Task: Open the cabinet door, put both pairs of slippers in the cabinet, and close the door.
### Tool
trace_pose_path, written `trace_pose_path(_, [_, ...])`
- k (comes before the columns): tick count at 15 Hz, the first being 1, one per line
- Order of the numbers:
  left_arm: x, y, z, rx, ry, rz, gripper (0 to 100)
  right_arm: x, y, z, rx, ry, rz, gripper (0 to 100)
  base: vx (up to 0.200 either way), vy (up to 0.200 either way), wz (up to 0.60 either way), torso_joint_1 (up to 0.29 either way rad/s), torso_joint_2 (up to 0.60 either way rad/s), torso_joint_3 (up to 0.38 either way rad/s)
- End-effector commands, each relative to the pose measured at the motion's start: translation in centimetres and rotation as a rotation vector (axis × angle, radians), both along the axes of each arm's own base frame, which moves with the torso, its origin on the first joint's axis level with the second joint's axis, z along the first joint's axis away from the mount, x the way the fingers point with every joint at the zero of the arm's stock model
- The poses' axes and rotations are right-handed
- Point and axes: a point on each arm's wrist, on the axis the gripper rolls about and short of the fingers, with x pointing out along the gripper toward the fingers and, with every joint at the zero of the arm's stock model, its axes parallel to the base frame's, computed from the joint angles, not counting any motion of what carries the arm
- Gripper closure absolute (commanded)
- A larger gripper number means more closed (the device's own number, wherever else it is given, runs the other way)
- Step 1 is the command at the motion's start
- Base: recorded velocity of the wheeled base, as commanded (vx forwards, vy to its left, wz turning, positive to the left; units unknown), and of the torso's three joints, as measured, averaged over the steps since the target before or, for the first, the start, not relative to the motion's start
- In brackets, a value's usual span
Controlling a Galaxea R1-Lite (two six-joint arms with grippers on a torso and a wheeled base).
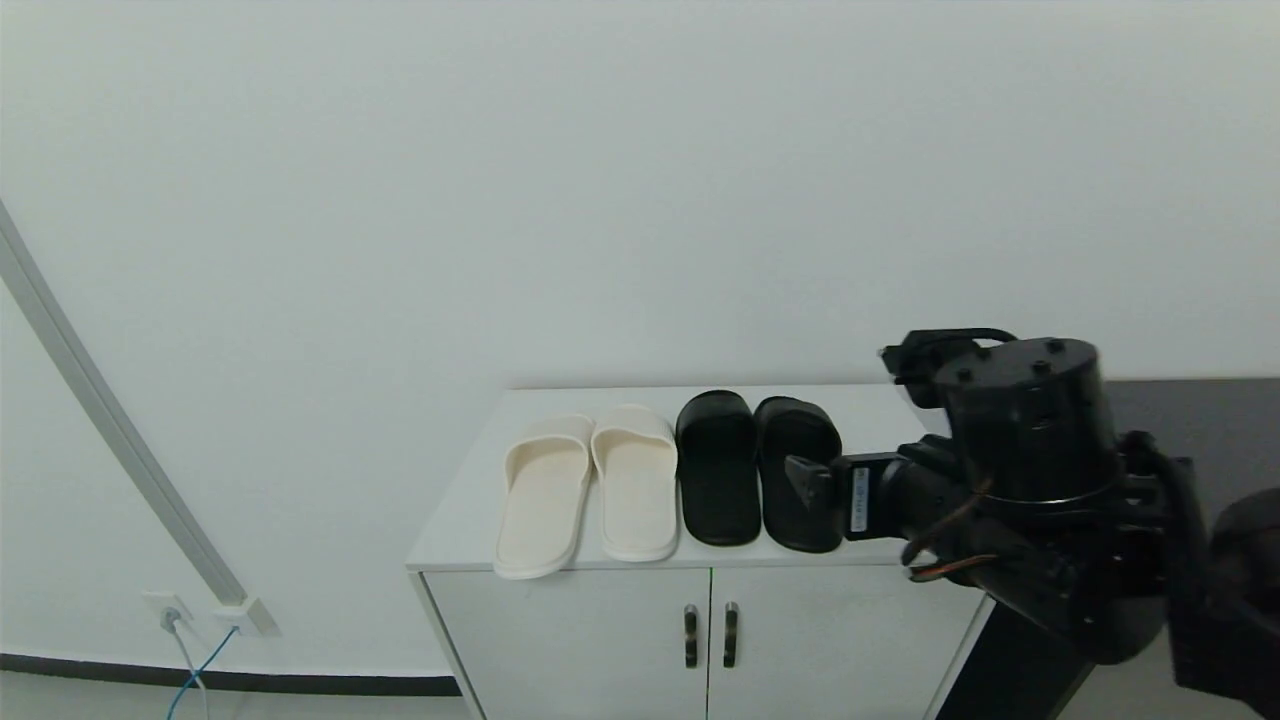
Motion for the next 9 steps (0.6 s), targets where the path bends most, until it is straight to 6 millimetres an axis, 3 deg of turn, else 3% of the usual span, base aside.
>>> trace_pose_path(1, [0.0, 0.0, 0.0, 0.0, 0.002, 0.0, 100, 3.3, 4.0, -2.3, -0.04, 0.018, -0.045, 0, 0.0, 0.0, 0.0, 0.0, 0.0, 0.0])
trace_pose_path(2, [0.0, 0.0, 0.0, 0.0, 0.002, 0.0, 100, 3.7, 4.4, -2.6, -0.045, 0.017, -0.053, 0, 0.0, 0.0, 0.0, 0.0, 0.0, 0.0])
trace_pose_path(4, [0.0, 0.0, 0.0, 0.0, 0.002, 0.0, 100, 6.5, 6.5, -4.4, -0.072, 0.006, -0.122, 0, 0.0, 0.0, 0.0, 0.0, 0.0, 0.0])
trace_pose_path(9, [0.0, 0.0, 0.0, 0.0, 0.002, 0.0, 100, 11.8, 7.2, -7.0, -0.076, -0.001, -0.223, 0, 0.0, 0.0, 0.0, 0.0, 0.0, 0.0])
